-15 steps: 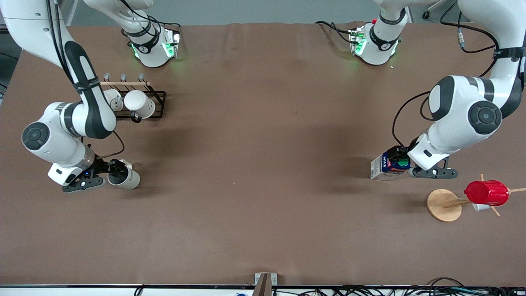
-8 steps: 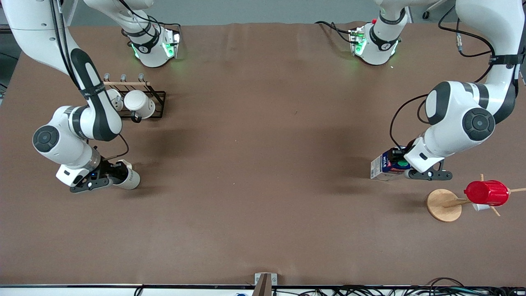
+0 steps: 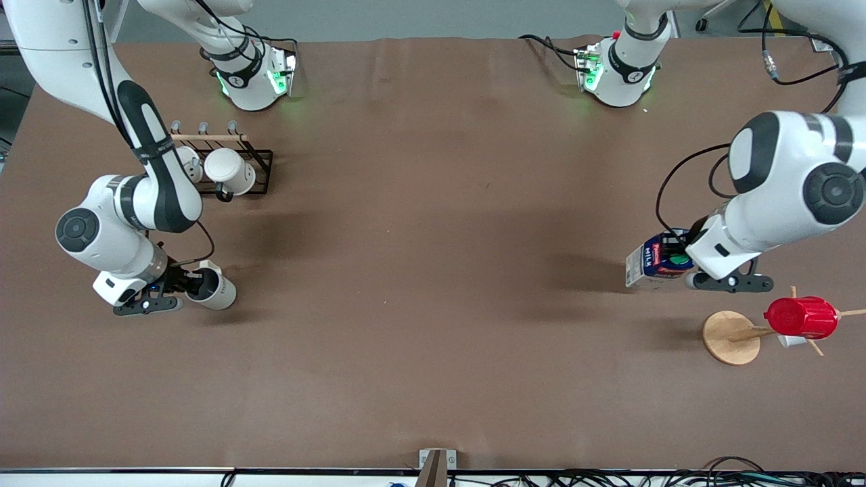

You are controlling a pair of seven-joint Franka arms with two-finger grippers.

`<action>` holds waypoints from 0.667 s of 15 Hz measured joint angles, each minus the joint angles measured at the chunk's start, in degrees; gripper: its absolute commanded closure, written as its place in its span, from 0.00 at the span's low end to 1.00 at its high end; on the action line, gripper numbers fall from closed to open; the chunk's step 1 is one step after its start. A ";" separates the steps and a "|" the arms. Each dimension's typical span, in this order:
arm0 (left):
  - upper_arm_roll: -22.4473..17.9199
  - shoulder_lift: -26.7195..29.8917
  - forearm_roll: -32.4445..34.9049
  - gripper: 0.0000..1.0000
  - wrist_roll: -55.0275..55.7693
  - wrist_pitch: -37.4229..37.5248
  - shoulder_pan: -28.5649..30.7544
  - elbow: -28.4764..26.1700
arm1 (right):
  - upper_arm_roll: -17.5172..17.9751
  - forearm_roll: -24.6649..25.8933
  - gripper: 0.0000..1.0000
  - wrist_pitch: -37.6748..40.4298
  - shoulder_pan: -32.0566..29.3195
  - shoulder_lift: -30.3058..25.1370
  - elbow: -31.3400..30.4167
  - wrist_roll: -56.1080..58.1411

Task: Place cup and milk on table
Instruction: 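Carry the milk and the mug toward each other at table center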

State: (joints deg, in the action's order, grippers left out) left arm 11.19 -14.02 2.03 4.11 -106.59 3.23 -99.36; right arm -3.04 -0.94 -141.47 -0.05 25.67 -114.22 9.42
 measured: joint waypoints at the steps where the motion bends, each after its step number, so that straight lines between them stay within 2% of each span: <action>1: 0.07 0.29 0.00 0.63 0.00 1.56 -0.14 1.57 | 1.40 0.00 1.00 2.63 0.06 -0.47 0.89 -3.26; 4: 1.17 0.47 0.00 0.63 1.62 3.57 -0.30 4.30 | 8.65 0.00 1.00 10.74 0.64 -2.91 4.59 -17.46; 6: 2.53 0.42 0.00 0.63 4.44 3.61 -0.42 4.56 | 13.62 0.01 1.00 13.06 1.92 -3.94 6.44 -27.64; 10: 5.32 -0.03 0.00 0.63 10.27 3.60 -0.68 4.73 | 18.74 0.12 1.00 12.99 7.93 -3.67 9.22 -44.83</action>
State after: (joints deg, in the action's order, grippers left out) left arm 16.50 -14.05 2.03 14.38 -102.98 2.55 -94.63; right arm 15.70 -0.82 -128.48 7.88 22.00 -105.00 -35.41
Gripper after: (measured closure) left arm 0.634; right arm 0.960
